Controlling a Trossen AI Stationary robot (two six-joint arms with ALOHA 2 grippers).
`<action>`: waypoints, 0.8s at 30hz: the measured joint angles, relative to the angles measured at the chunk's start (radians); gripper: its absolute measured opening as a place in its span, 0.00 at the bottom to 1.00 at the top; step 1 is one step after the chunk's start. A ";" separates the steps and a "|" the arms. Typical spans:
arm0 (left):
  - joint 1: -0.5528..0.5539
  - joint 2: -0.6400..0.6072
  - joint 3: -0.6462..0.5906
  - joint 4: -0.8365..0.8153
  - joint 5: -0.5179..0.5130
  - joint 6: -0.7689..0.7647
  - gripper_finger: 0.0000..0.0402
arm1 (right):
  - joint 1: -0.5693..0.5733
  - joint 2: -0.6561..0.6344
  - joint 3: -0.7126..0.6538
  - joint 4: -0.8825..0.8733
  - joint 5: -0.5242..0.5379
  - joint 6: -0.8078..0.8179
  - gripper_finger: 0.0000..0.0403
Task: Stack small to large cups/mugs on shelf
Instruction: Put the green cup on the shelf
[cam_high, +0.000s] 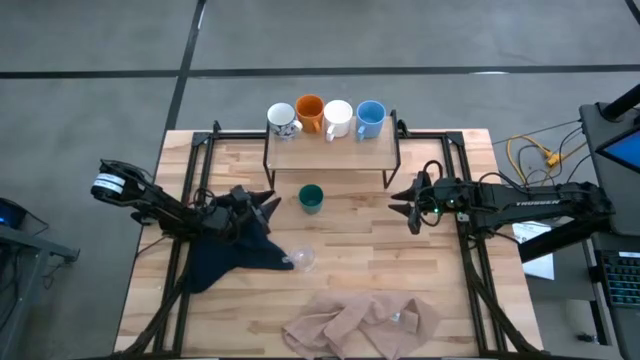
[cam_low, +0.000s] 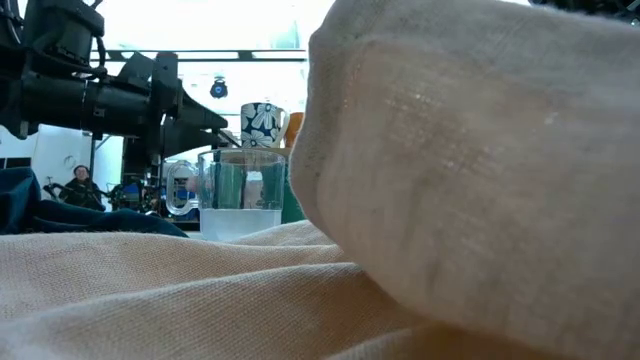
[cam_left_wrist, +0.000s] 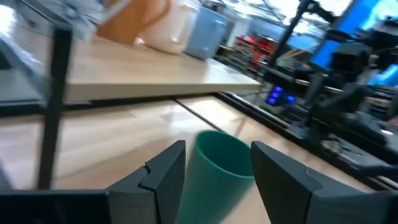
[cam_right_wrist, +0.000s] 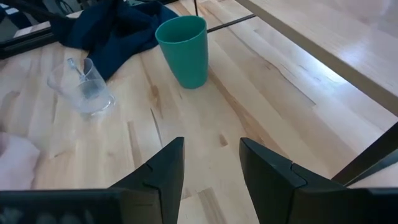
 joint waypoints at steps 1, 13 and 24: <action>0.000 -0.001 0.000 0.000 0.016 -0.013 0.42 | 0.000 0.000 0.000 -0.002 0.000 -0.001 0.37; 0.000 -0.061 0.000 0.004 0.093 -0.123 0.44 | 0.000 0.000 0.000 -0.012 -0.016 -0.008 0.37; 0.000 -0.124 -0.005 0.001 0.095 -0.121 0.66 | 0.000 0.000 0.000 -0.022 -0.016 -0.012 0.37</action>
